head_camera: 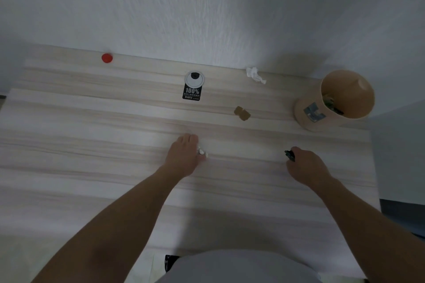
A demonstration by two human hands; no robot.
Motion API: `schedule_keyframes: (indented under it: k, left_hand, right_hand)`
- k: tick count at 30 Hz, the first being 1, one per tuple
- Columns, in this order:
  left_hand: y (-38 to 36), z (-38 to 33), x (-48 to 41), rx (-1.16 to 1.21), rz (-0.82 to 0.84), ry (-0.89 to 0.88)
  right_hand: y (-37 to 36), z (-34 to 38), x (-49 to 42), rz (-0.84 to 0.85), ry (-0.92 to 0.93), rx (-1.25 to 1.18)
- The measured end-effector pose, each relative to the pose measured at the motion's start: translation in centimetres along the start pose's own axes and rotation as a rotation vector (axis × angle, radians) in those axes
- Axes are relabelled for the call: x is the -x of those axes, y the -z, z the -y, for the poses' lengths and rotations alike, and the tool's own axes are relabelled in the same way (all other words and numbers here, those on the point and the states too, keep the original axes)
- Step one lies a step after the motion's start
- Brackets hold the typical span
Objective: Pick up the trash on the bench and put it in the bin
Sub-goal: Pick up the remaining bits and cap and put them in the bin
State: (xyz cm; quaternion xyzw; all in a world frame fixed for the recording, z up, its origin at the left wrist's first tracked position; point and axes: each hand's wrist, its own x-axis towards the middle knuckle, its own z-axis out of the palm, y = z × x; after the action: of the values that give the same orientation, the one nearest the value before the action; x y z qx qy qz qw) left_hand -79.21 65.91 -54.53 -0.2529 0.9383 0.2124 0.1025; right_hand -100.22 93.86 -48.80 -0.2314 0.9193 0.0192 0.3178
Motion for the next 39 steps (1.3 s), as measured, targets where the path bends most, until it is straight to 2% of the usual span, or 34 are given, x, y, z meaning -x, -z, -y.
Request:
schedule_keyframes:
  k: [15,28,39]
  left_hand:
    - [1.1,0.2,-0.9,0.136,0.080,0.009]
    - [2.6,0.1,1.6,0.503,-0.024,0.253]
    - [2.9,1.0,3.2,0.485,-0.108,0.219]
  right_hand:
    - [-0.6,-1.2,-0.1,0.025,-0.034,0.002]
    - [-0.3,-0.6,0.5,0.005,-0.005,-0.012]
    - [-0.4,-0.6,1.8,-0.002,0.013,-0.009]
